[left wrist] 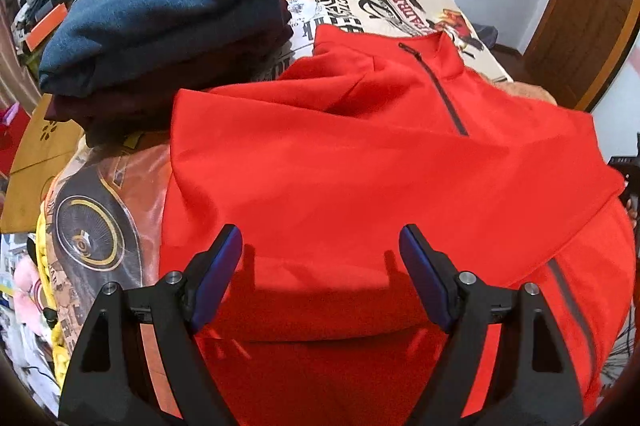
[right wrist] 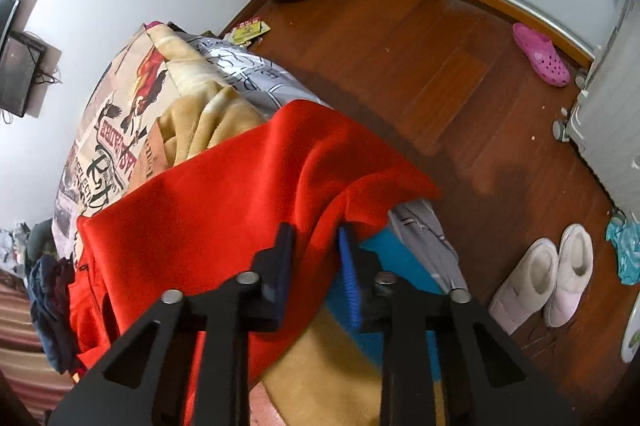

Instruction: Fold large clothes

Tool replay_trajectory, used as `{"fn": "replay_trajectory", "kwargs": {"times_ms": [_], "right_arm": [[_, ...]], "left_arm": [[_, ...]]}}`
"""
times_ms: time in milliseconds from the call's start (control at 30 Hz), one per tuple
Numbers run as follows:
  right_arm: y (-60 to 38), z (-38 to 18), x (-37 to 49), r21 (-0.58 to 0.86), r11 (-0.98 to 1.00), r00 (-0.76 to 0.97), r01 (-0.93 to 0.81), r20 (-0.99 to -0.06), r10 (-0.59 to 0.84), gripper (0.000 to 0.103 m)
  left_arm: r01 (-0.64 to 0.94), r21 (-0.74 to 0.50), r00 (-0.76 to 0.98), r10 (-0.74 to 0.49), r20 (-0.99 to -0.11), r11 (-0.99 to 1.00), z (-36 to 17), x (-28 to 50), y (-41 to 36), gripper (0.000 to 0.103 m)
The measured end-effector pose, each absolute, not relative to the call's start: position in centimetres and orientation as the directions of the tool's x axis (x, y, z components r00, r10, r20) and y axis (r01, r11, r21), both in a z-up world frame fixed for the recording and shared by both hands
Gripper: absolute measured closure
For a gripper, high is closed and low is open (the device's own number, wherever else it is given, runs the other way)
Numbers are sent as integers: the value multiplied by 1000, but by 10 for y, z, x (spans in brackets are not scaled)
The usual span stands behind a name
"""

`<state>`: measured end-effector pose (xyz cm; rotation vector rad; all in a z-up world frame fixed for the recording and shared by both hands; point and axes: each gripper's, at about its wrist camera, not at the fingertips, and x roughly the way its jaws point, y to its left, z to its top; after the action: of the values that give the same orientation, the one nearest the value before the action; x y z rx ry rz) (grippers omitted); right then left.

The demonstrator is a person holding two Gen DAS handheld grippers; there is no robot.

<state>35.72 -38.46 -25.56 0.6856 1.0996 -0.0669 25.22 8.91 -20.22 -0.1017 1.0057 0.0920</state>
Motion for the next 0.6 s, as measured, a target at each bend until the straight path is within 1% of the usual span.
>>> {"fn": "replay_trajectory", "kwargs": {"times_ms": [67,167,267,400,467,533,600], "right_arm": [[-381,-246,356,456,812,490,365,-836,249,95],[-373,-223,351,428,843,537,325,-818,208,96],[-363,-188,343,418,872,599,254,-776,197,96],[-343,-135,327,441,888,693,128,-680,238,96],[-326,-109,315,454,890,730,44,-622,281,96],[-303,-90,301,446,894,738,-47,-587,332,96],[-279,-83,291,435,891,723,-133,-572,387,96]], "left_arm": [[-120,-40,531,30,-847,992,-203,250,89,23],[-114,-42,539,27,-842,993,-202,248,87,23],[-108,-43,547,23,-837,993,-199,246,86,23],[-107,-28,559,37,-828,994,-195,243,86,23],[-109,-32,565,35,-824,994,-193,239,87,23],[-111,-35,568,34,-822,993,-192,237,88,23],[-113,-32,566,38,-823,993,-193,234,89,23]]}}
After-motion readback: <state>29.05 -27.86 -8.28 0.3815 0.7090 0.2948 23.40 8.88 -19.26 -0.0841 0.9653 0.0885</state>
